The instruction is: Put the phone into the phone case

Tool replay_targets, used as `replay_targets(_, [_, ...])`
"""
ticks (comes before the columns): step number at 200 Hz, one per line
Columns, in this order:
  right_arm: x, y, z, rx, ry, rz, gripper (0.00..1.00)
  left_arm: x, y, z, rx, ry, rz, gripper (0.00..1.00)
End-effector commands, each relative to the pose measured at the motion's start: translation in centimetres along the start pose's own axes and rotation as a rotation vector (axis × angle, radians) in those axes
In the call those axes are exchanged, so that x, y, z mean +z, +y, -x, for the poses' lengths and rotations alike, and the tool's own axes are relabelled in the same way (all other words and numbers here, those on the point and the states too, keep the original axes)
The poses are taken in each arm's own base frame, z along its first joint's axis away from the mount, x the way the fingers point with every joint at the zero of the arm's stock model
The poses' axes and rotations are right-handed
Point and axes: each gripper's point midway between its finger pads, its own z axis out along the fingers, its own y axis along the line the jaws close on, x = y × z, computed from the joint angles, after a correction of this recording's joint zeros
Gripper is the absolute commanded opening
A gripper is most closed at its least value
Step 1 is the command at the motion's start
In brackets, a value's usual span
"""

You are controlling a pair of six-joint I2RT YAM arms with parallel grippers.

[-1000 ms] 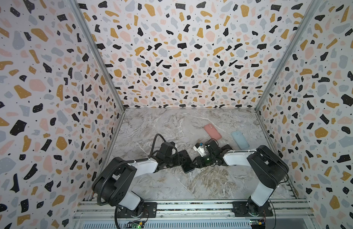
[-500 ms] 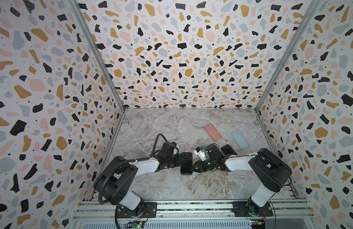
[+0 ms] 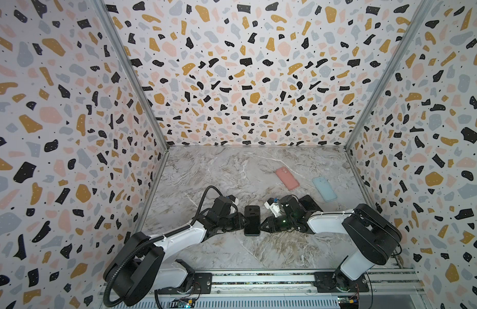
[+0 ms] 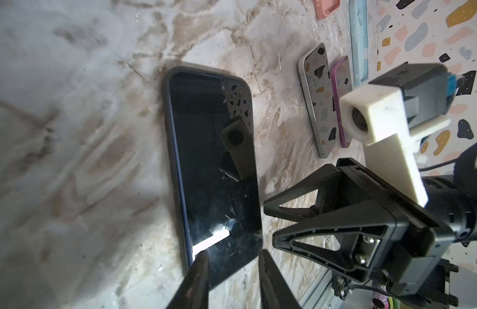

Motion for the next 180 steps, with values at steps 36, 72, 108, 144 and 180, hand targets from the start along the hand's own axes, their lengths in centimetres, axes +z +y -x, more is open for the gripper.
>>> replay_targets(36, [-0.2,1.1,0.7,-0.021,-0.031,0.005,0.37,0.6,0.4,-1.7,0.011,0.063,0.078,0.35])
replay_targets(72, [-0.5,1.0,1.0,-0.017,-0.049,-0.018,0.38,1.0,0.5,-2.0,0.027,0.082,0.117,0.35])
replay_targets(108, [-0.6,0.6,0.9,0.02,-0.061,-0.057,0.38,1.2,1.1,-2.4,0.042,0.114,0.198,0.32])
replay_targets(144, [-0.2,-0.2,0.0,0.153,-0.039,-0.116,0.38,1.4,0.7,-2.5,0.049,0.109,0.2,0.31])
replay_targets(180, [0.0,0.1,-0.4,0.179,-0.033,-0.12,0.38,1.1,0.6,-2.3,0.06,0.097,0.208,0.29])
